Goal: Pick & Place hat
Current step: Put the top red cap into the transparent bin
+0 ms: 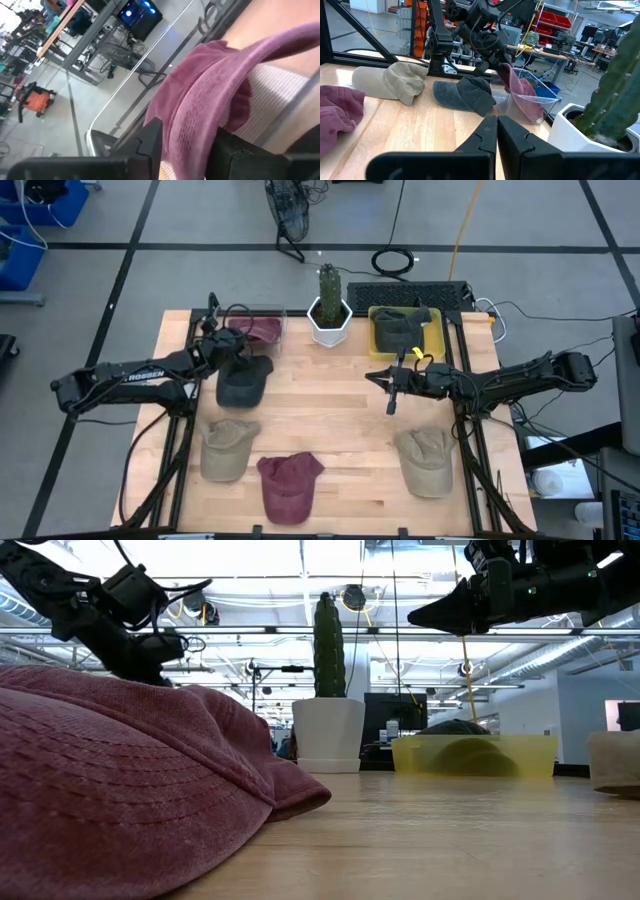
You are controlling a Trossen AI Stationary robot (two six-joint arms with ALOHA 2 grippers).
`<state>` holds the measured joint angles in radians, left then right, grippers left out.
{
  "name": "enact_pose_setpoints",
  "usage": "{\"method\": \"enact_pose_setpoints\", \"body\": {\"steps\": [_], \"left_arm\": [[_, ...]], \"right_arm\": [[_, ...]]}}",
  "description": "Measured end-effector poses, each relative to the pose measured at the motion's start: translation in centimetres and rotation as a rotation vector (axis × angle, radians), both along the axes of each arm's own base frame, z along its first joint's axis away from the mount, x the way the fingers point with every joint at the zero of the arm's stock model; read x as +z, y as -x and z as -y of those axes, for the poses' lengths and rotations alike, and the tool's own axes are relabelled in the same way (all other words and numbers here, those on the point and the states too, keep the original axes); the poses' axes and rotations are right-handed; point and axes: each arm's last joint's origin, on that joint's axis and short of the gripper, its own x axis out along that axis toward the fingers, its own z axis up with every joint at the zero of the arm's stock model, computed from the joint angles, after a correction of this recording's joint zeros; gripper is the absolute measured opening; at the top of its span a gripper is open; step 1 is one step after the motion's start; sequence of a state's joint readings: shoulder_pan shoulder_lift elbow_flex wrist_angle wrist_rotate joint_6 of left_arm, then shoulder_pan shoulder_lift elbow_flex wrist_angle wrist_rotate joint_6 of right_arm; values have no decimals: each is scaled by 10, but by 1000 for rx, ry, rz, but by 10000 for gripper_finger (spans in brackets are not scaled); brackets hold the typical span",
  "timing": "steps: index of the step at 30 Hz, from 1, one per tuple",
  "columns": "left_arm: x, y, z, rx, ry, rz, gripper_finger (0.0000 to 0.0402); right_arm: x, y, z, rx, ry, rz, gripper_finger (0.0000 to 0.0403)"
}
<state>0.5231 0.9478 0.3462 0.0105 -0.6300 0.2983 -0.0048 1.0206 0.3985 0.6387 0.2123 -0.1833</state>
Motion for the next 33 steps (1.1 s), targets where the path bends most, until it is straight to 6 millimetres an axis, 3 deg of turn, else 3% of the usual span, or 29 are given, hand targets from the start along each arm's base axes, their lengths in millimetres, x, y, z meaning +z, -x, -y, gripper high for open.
{"method": "enact_pose_setpoints", "body": {"steps": [9,23,33], "left_arm": [[5,-10,12,-51,17,74,115],[48,-23,21,-22,137,149,116],[51,-25,17,7,112,253,115]], "right_arm": [[0,0,0,0,0,0,4],[0,0,0,0,-3,0,4],[0,0,0,0,-7,1,4]]}}
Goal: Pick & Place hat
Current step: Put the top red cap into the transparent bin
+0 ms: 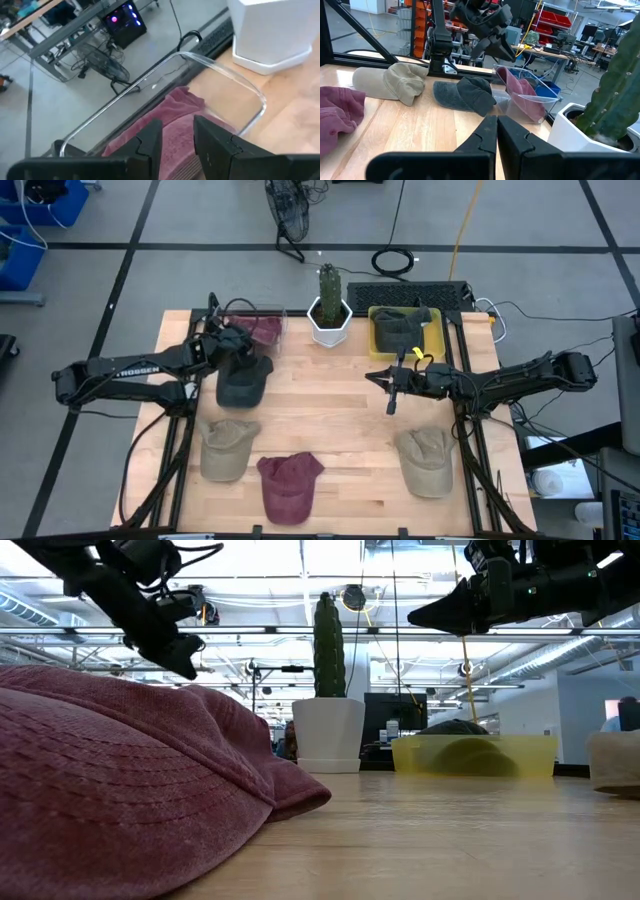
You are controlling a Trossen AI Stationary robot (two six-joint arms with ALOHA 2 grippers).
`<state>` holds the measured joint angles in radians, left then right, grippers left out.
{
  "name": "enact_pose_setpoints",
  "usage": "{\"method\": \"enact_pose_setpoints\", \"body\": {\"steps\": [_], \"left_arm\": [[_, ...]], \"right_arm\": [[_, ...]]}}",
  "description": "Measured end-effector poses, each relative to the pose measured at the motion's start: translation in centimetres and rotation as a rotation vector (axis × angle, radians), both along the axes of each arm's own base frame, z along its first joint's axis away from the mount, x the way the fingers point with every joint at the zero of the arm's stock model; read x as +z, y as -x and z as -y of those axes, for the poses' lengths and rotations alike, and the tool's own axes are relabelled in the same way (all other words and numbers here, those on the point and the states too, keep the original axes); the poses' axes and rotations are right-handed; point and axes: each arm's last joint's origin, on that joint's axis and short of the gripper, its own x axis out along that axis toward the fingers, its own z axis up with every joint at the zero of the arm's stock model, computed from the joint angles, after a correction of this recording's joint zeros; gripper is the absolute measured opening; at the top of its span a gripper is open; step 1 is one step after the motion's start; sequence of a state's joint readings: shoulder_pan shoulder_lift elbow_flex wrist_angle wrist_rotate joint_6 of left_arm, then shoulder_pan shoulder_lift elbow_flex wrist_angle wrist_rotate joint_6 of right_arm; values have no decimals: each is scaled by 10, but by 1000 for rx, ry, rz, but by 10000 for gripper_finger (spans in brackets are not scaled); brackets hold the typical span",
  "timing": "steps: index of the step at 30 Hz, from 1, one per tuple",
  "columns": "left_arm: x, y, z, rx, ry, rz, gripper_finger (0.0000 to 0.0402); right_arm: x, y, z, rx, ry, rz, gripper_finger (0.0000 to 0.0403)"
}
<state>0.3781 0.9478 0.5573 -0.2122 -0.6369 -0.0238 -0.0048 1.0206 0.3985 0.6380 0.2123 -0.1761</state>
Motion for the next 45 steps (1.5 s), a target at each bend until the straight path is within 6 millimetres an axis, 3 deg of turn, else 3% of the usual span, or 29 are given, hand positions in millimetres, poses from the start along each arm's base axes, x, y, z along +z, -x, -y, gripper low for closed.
{"method": "enact_pose_setpoints", "body": {"steps": [8,18,45], "left_arm": [[-30,11,-11,74,1,32,115],[-43,14,-25,131,53,6,115],[-46,14,-26,110,51,-44,115]], "right_arm": [[0,0,0,0,0,0,4],[0,0,0,-2,3,0,4],[0,0,1,-3,0,1,4]]}}
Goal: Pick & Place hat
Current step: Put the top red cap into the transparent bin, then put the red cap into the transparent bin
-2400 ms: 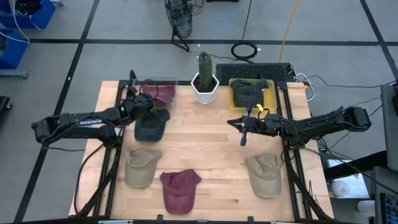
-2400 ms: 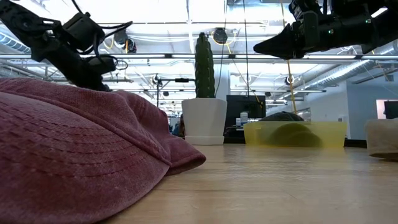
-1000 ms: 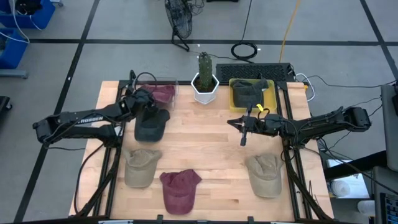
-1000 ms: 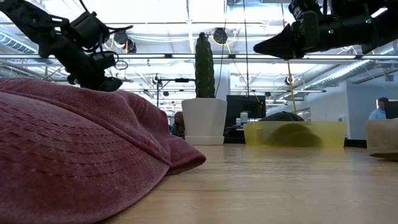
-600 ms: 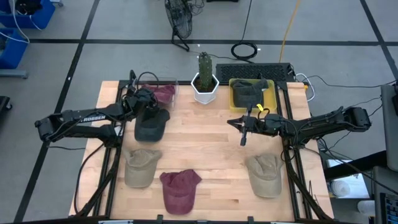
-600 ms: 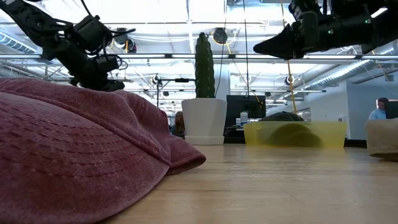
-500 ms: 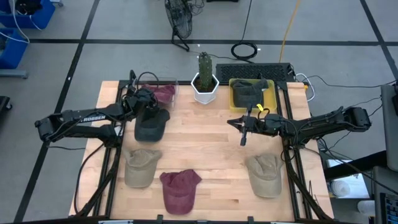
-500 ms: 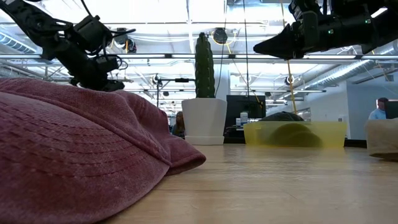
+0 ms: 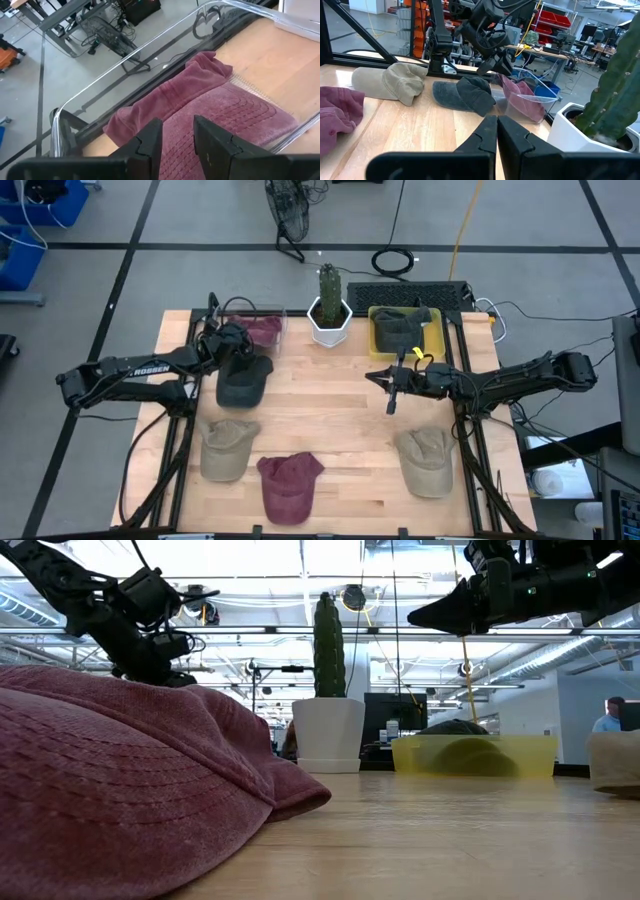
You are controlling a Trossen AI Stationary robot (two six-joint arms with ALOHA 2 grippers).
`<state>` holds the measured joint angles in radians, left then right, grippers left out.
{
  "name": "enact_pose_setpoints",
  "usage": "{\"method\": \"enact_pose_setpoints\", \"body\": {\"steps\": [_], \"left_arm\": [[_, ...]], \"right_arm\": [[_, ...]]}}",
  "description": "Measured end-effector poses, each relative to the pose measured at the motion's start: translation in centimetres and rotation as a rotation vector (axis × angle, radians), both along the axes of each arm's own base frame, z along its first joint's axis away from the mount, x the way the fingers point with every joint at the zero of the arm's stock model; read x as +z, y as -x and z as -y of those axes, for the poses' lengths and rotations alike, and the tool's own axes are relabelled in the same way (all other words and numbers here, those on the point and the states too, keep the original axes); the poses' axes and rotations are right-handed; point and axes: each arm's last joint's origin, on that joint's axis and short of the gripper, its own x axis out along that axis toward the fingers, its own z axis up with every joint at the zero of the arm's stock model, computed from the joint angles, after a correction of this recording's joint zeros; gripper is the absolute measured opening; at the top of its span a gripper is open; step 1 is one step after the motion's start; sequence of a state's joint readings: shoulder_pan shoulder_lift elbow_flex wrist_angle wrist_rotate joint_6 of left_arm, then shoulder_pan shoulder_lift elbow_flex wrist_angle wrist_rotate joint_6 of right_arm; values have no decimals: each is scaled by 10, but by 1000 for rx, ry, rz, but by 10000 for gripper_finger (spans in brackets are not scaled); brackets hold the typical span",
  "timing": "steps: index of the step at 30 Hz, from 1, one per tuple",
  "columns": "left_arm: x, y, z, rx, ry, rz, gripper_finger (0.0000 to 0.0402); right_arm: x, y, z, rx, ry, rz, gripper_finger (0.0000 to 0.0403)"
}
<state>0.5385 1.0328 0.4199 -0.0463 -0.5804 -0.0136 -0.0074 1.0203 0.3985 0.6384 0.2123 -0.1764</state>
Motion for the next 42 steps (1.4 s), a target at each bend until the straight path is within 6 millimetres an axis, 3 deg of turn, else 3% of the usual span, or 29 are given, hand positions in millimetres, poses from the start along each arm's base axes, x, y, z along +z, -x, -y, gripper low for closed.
{"method": "enact_pose_setpoints", "body": {"steps": [4,12,20,27,33,38,42], "left_arm": [[10,-2,3,-23,-23,38,115],[70,-10,33,-179,-109,261,115],[100,-15,78,-616,-74,389,115],[103,-19,106,-814,-49,387,115],[92,-17,109,-730,3,304,115],[90,-26,125,-988,194,388,115],[89,-37,142,-1090,211,421,115]], "right_arm": [[0,0,0,0,4,-1,4],[-1,0,0,0,7,-17,4],[-2,0,0,-1,-8,-21,4],[-1,0,0,-1,-6,-10,4],[1,0,0,1,17,4,4],[5,0,0,1,54,37,4],[9,0,0,0,86,75,4]]}}
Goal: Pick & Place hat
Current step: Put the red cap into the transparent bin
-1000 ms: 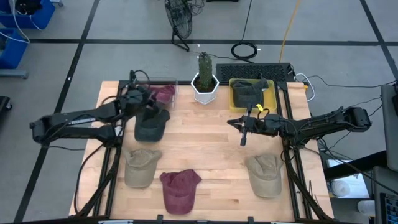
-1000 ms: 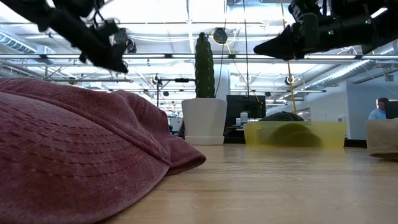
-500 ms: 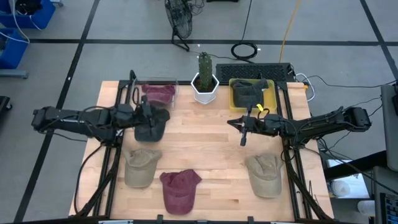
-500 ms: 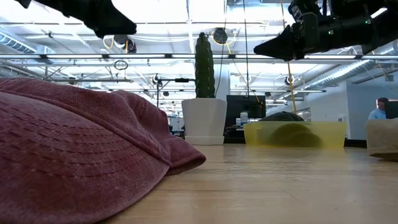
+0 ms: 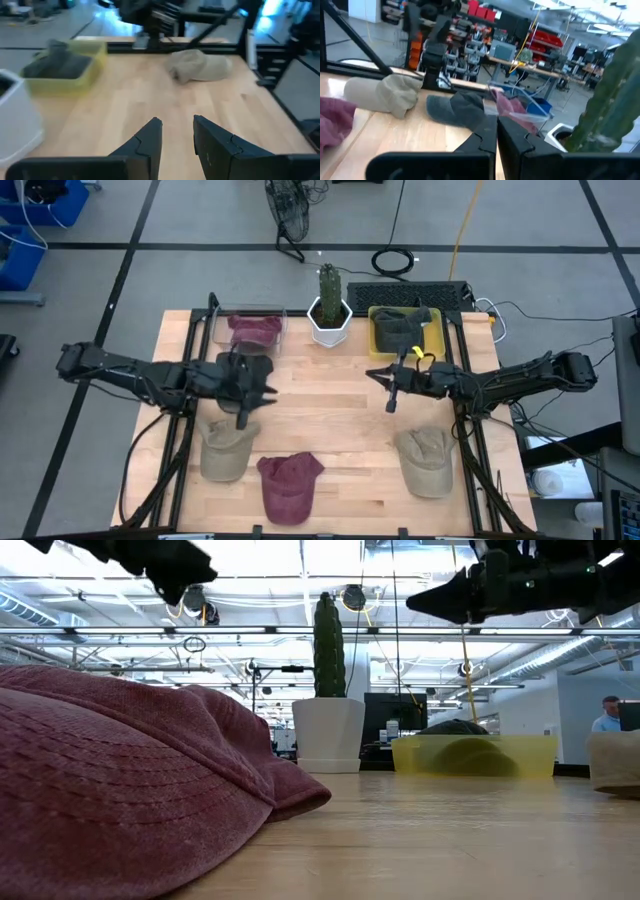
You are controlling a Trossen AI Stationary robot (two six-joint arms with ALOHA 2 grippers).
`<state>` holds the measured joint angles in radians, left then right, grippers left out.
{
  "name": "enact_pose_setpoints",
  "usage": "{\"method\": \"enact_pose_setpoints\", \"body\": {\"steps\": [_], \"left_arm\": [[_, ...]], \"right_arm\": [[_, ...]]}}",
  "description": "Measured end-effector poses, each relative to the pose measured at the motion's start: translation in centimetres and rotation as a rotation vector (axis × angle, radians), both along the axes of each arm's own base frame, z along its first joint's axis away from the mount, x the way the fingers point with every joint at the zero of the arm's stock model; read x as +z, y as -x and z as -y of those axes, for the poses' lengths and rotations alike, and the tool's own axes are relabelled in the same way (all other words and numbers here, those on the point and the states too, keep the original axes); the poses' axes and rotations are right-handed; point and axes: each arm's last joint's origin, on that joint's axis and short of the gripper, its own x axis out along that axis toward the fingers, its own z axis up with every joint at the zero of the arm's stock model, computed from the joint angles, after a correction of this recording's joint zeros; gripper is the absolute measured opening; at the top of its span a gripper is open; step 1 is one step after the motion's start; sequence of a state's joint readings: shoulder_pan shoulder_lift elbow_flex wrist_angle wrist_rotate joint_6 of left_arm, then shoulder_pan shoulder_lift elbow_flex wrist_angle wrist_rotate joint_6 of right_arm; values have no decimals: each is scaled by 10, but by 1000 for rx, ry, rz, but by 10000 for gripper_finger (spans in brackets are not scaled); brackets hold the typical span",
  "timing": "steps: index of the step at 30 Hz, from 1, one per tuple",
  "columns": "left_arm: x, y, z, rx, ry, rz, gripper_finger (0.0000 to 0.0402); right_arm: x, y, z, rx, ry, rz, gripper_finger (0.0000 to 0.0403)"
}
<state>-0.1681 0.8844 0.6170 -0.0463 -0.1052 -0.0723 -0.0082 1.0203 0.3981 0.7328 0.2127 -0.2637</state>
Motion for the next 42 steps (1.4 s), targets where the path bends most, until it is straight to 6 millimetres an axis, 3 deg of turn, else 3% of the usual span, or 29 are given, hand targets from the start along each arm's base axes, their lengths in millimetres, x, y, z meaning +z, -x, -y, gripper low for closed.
{"method": "enact_pose_setpoints", "body": {"steps": [11,19,25,31,42], "left_arm": [[-41,-23,50,-103,35,-187,115],[-39,-41,64,-62,88,-37,115],[-10,-50,96,-17,95,11,115],[3,-64,136,-44,123,-105,115],[-32,-82,176,-5,276,-634,115]], "right_arm": [[8,2,15,-71,15,76,4],[13,3,17,-82,29,135,4],[19,4,17,-83,23,188,4],[22,7,13,-61,-8,207,4],[26,13,4,-17,-12,200,4]]}}
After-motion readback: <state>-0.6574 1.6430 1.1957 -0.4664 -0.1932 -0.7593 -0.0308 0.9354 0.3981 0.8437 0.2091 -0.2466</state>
